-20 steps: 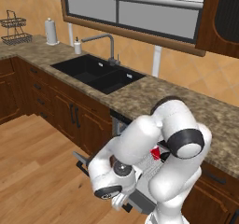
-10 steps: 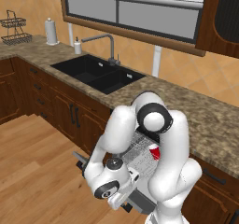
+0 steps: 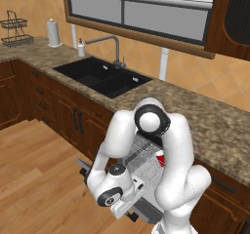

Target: Pick up the cup and bowl from the counter, place them in the dishwasher, and close the dishwasher door.

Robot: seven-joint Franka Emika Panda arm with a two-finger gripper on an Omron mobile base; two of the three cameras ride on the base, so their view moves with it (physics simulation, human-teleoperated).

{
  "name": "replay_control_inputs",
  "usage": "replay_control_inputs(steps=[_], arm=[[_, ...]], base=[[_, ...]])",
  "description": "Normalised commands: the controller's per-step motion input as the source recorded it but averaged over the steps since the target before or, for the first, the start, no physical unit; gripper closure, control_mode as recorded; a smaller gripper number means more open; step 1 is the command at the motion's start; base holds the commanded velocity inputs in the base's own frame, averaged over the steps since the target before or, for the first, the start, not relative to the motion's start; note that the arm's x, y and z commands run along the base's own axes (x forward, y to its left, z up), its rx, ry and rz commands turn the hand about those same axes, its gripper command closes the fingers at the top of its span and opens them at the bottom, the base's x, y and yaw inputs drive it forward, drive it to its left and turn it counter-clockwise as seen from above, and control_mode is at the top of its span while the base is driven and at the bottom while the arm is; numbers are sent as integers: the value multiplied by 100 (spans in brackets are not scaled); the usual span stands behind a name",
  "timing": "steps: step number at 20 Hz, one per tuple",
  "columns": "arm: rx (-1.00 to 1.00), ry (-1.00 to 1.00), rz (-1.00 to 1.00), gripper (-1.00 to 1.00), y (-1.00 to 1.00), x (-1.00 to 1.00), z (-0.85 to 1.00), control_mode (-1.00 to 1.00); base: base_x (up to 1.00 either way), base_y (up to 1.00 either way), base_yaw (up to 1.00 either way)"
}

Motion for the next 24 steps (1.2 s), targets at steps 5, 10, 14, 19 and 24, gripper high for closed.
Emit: replay_control_inputs(steps=[5, 10, 14, 19, 24], arm=[[-64, 5, 0, -100, 100, 99, -87, -100], [-30, -3, 0, -100, 89, 68, 19, -100], [-38, -9, 0, -100, 100, 13, 11, -100], [-54, -11, 4, -100, 100, 14, -15, -100], [-58, -5, 7, -100, 100, 0, -50, -100]], base=[[0, 0, 0], [0, 0, 0], [0, 0, 0], [0, 0, 0], [0, 0, 0]])
